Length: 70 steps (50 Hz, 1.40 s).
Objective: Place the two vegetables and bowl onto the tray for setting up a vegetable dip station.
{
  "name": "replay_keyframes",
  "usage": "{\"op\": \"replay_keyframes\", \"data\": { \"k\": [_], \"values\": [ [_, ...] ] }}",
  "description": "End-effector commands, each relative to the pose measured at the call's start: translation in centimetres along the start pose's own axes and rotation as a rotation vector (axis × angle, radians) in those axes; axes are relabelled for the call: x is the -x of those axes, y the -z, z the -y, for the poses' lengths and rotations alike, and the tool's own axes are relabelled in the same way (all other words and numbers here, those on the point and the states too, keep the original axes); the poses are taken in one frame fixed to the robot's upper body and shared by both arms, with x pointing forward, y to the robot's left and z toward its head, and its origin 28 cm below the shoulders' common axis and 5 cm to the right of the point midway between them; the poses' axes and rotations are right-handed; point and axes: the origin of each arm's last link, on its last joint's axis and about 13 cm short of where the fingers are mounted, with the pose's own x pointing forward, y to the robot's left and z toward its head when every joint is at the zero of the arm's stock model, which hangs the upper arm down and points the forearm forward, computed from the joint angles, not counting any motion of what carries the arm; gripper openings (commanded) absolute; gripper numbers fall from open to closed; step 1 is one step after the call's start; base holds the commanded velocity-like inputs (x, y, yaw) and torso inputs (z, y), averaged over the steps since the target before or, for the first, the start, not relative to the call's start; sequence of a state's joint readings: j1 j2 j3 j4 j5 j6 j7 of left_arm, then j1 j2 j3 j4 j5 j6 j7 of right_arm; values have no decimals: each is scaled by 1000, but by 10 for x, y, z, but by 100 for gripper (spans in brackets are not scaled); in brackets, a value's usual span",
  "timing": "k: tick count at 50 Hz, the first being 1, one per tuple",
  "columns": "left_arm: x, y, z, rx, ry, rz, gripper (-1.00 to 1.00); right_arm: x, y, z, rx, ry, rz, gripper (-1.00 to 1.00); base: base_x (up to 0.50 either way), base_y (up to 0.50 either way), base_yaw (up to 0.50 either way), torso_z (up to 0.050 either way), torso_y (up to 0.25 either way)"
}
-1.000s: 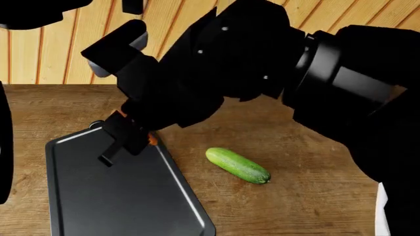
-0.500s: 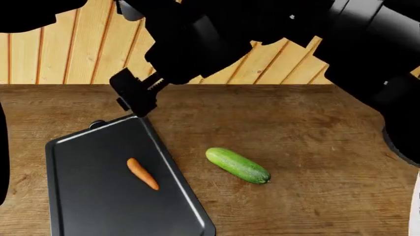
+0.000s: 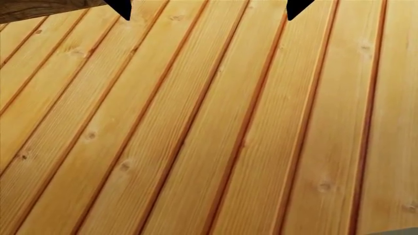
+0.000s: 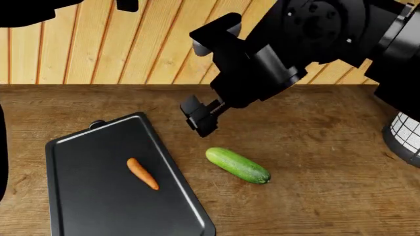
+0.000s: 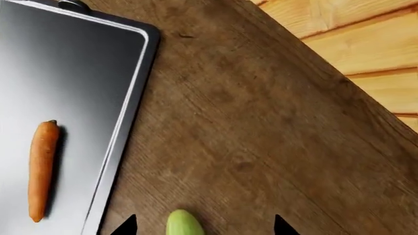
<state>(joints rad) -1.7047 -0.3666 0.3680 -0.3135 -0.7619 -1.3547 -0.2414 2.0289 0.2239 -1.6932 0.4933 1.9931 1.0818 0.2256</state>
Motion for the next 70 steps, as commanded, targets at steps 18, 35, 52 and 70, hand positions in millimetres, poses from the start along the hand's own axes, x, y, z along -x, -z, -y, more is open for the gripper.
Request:
{"op": "replay_keyframes", "data": {
  "k": [18, 35, 52, 70],
  "values": [
    [1, -1, 1, 2, -2, 2, 100, -33, 48, 7, -29, -24, -150, 100, 0, 0, 0, 0, 0],
    [1, -2, 2, 3, 3, 3, 100, -71, 69, -4, -20, -85, -226, 100, 0, 0, 0, 0, 0],
    [2, -2, 0, 8, -5, 5, 100, -77, 71, -2, -21, -36, -202, -100, 0, 0, 0, 0, 0],
    [6, -5, -1, 11, -12, 13, 100, -35, 19, -35, 136, -42, 4, -100, 0, 0, 0, 0, 0]
  ]
}}
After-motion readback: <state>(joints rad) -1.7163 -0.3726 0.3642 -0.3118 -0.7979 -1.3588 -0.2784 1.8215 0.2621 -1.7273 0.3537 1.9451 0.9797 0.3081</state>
